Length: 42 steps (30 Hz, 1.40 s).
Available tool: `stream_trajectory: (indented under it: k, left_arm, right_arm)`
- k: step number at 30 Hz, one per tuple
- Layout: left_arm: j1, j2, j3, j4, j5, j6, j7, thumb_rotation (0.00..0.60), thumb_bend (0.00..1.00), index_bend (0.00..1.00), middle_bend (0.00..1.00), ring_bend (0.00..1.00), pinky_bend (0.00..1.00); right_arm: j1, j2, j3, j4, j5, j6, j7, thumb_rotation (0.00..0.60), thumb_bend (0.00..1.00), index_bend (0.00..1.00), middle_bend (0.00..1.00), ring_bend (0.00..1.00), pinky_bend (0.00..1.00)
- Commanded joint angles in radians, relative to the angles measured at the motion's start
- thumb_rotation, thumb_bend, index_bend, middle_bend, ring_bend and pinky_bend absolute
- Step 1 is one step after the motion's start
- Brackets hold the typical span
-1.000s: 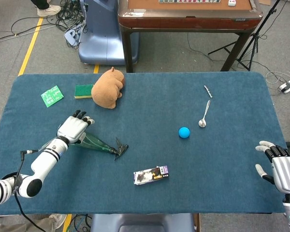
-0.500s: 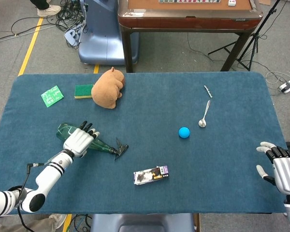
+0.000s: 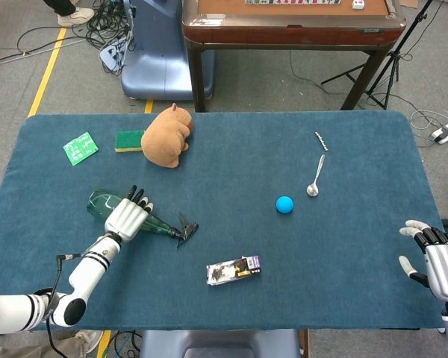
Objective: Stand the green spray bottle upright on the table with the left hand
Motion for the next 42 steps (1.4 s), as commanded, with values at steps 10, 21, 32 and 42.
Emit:
stream_trajectory:
  k: [10, 21, 32, 42]
  left_arm:
    - [0.026, -0.087, -0.003, 0.100, 0.029, 0.058, 0.063, 0.600, 0.29, 0.40, 0.30, 0.07, 0.00]
    - [0.087, 0.032, -0.131, 0.019, 0.171, 0.008, -0.362, 0.600, 0.29, 0.45, 0.41, 0.16, 0.00]
    - [0.186, 0.143, -0.355, -0.047, 0.282, -0.122, -1.156, 0.600, 0.29, 0.42, 0.41, 0.16, 0.00]
    - [0.227, 0.103, -0.434, 0.033, 0.336, -0.216, -1.595, 0.600, 0.29, 0.38, 0.41, 0.09, 0.00]
  right_arm:
    - [-0.008, 0.003, 0.001, 0.004, 0.004, 0.008, 0.009, 0.600, 0.23, 0.35, 0.28, 0.29, 0.39]
    - [-0.008, 0.006, 0.003, 0.000, 0.004, 0.009, 0.005, 0.600, 0.23, 0.35, 0.28, 0.29, 0.39]
    - [-0.005, 0.005, 0.004, -0.008, 0.007, 0.003, -0.005, 0.600, 0.23, 0.35, 0.28, 0.29, 0.39]
    - [-0.008, 0.009, 0.007, -0.017, 0.013, 0.006, -0.024, 0.600, 0.23, 0.35, 0.28, 0.29, 0.39]
